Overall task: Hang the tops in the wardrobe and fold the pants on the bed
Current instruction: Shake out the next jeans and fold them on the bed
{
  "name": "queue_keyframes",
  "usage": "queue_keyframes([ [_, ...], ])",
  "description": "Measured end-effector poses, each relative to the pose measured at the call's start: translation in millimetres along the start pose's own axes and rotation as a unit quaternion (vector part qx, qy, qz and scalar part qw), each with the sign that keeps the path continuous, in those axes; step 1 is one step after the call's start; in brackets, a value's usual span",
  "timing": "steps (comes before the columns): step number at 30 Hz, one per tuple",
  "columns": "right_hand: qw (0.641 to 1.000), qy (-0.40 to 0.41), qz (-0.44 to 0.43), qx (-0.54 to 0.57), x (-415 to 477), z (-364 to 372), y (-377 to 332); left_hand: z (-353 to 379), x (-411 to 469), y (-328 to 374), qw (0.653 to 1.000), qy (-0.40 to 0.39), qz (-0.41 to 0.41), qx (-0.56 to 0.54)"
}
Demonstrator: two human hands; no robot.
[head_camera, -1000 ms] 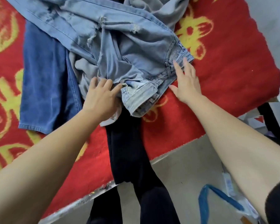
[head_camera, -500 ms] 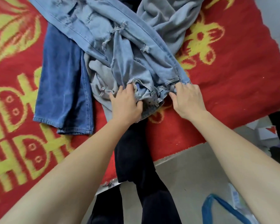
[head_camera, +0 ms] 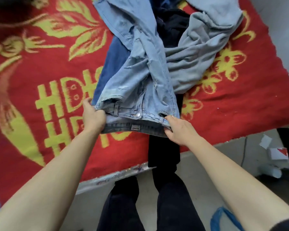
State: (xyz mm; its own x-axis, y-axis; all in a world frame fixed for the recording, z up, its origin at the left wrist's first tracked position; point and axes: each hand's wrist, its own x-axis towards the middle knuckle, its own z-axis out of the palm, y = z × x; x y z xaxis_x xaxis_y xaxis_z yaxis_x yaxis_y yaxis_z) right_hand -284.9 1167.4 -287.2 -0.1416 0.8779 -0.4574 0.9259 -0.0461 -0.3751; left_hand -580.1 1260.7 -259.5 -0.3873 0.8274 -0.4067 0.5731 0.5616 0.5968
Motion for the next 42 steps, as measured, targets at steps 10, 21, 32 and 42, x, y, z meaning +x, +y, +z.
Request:
queue_keyframes([
  [10,0.962,0.261,-0.037,-0.071,-10.4,-188.5,-172.5,-207.1,-31.8,6.6,0.889,-0.059,0.268,0.367],
  [21,0.910,0.374,-0.082,-0.157,-50.0,-370.4,-292.3,-339.2,-55.6,96.4,0.839,0.160,0.323,0.406],
  [32,0.904,0.399,0.067,-0.134,-83.4,-496.2,-344.8,-500.7,-75.1,237.6,0.864,0.348,0.303,0.201],
  [42,0.846,0.185,-0.133,0.483,-118.2,-588.7,-398.0,-592.8,-118.9,327.6,0.886,0.185,0.227,-0.360],
])
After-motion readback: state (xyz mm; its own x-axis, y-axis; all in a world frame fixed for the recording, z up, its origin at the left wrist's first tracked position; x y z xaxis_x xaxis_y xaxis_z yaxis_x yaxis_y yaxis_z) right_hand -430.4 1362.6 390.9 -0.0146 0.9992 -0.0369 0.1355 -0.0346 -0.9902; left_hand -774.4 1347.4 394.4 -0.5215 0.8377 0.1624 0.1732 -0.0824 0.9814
